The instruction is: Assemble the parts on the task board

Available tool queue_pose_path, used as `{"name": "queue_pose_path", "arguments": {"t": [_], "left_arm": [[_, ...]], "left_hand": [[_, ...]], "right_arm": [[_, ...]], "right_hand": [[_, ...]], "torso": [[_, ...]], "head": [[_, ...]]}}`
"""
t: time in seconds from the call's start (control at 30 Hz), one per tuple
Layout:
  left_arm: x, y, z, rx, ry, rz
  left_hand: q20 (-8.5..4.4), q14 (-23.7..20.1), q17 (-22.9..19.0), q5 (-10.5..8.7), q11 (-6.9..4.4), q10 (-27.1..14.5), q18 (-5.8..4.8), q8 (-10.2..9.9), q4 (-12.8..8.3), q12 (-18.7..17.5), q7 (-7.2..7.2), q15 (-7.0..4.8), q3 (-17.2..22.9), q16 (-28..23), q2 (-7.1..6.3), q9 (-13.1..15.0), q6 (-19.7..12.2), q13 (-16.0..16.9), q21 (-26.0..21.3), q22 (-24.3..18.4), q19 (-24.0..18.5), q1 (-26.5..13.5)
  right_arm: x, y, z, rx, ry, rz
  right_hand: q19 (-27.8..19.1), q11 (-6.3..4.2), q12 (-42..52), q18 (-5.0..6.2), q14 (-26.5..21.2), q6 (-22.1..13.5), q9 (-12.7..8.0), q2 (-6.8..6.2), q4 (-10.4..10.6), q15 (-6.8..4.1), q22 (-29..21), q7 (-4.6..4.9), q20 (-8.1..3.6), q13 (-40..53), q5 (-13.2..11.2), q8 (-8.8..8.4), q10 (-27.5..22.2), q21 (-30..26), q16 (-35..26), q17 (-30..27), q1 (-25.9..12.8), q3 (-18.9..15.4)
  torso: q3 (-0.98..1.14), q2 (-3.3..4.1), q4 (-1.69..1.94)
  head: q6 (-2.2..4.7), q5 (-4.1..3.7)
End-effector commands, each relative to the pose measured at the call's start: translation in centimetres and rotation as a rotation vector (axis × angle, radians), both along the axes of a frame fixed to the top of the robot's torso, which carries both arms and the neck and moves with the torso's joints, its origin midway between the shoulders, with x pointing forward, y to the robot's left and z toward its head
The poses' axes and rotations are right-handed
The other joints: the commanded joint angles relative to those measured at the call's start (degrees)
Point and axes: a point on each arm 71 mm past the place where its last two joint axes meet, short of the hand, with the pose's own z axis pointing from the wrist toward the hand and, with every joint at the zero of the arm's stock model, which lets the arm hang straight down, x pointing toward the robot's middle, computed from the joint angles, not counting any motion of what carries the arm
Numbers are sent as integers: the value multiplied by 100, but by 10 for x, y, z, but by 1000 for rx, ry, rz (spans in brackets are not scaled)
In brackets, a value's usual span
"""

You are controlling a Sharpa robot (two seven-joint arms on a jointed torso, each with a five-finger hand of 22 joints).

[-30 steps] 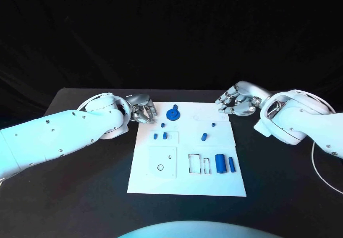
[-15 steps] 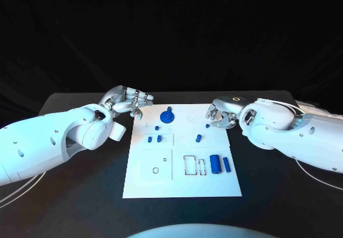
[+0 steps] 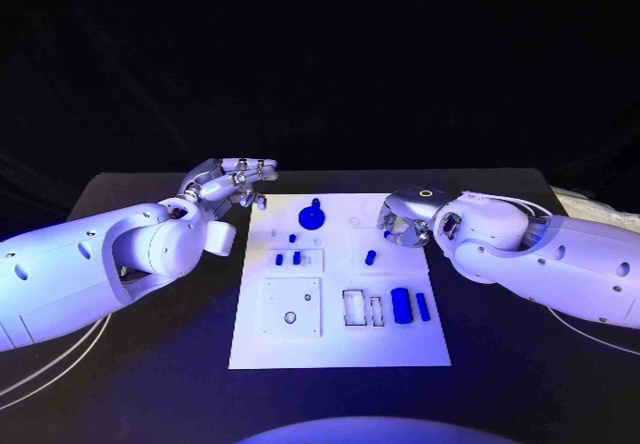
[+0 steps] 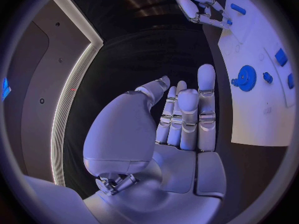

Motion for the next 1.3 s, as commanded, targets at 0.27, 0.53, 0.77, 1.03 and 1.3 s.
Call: {"name": "queue_pose_path", "arguments": {"t": [0.27, 0.53, 0.77, 1.03, 1.3], "left_arm": [[-1, 1, 1, -48, 7, 14], [-2, 0, 1, -48, 12, 10], [-2, 0, 1, -46, 16, 10], [-1, 1, 0, -42, 20, 16], [-1, 2, 0, -40, 24, 16]], "left_hand": [[-4, -81, -53, -25, 2, 33, 93, 24, -14, 43, 7, 2, -74, -52, 51, -9, 31, 9, -103, -51, -57, 25], [-4, -93, -71, -25, 3, 25, 95, 24, -19, 51, 8, 3, -91, -61, 54, -11, 26, 9, -130, -69, -64, 34], [-5, -100, -78, -25, 5, 12, 97, 24, -25, 56, 10, 4, -107, -64, 56, -12, 18, 9, -157, -88, -71, 45], [-5, -110, -96, -21, 7, -6, 98, 24, -38, 67, 13, 5, -125, -71, 70, -15, 7, 9, -181, -106, -73, 72], [-6, -122, -117, -18, 8, -23, 102, 27, -66, 83, 16, 5, -142, -77, 87, -16, -1, 10, -216, -131, -76, 118]], "right_arm": [[1, 2, -9, -75, 27, 7], [2, 1, -14, -116, 20, -11], [2, 2, -17, -116, 9, -10], [-2, 7, -10, -23, -53, 17], [-7, 3, 3, 53, -120, 14]], "right_hand": [[3, -43, -8, 88, 274, 178, 23, 26, -73, -32, -11, -23, -55, -160, -8, 10, 210, -54, -40, -22, 31, 182], [10, -55, -12, 90, 277, 254, 35, 45, -125, -36, -15, -34, -63, -234, -46, 22, 301, -61, -44, -29, 40, 251], [43, -86, 16, 78, 290, 424, 75, 181, -273, -16, 34, -38, -61, -305, -215, 68, 541, -35, -10, 1, 143, 434], [98, -103, 28, 63, 298, 588, 136, 303, -374, -27, 126, -43, -58, -330, -273, 118, 815, 29, -5, -16, 141, 584], [112, -100, -2, 59, 300, 603, 154, 292, -420, -24, 153, -31, -62, -347, -295, 110, 874, 49, 9, -9, 117, 641]], "torso": [[4, -1, 3], [8, -5, -5], [8, -4, -3], [10, -11, 1], [4, -13, -2]], "head": [[-42, 0], [-56, -21], [-69, -44], [-75, -59], [-67, -73]]}}
